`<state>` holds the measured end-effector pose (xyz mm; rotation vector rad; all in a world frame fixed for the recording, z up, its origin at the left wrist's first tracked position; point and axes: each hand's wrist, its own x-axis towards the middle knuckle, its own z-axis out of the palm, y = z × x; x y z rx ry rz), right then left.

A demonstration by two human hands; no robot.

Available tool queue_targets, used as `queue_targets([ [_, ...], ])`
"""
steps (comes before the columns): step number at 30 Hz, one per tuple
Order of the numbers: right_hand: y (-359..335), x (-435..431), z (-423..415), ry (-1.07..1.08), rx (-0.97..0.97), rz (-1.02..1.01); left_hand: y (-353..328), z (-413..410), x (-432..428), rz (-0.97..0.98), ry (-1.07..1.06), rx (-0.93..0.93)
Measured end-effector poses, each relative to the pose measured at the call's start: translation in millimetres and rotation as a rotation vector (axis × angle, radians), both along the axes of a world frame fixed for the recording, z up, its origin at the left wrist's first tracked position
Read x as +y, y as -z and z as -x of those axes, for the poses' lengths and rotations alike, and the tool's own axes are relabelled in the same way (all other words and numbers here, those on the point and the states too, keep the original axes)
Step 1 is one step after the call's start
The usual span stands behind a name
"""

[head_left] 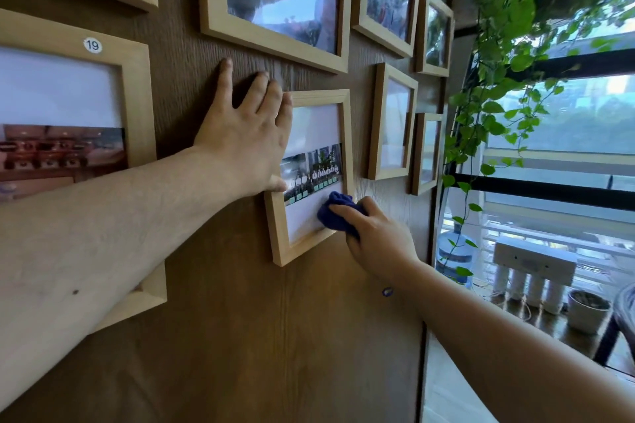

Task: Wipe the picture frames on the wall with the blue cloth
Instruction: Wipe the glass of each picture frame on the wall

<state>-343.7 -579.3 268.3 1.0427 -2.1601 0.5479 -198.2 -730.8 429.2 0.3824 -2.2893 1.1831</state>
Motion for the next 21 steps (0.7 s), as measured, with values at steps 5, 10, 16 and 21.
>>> queue_targets([
  [5, -10.3, 14.6, 5.9, -0.014, -0.007, 0.078, 4.5, 2.7, 2.4, 0.041, 0.046, -0.007],
  [10, -17.7, 34.1, 31.0, -0.087, -0.055, 0.193, 4.1, 16.9, 18.0, 0.069, 0.240, -0.010],
  [16, -49.0, 63.1, 96.9, -0.080, 0.009, 0.221, -19.4, 76.5, 57.3, 0.120, 0.242, 0.043],
  [21, -89.5, 84.9, 146.7, -0.231, -0.121, 0.354, -41.8, 126.7, 79.0, 0.171, 0.216, 0.036],
])
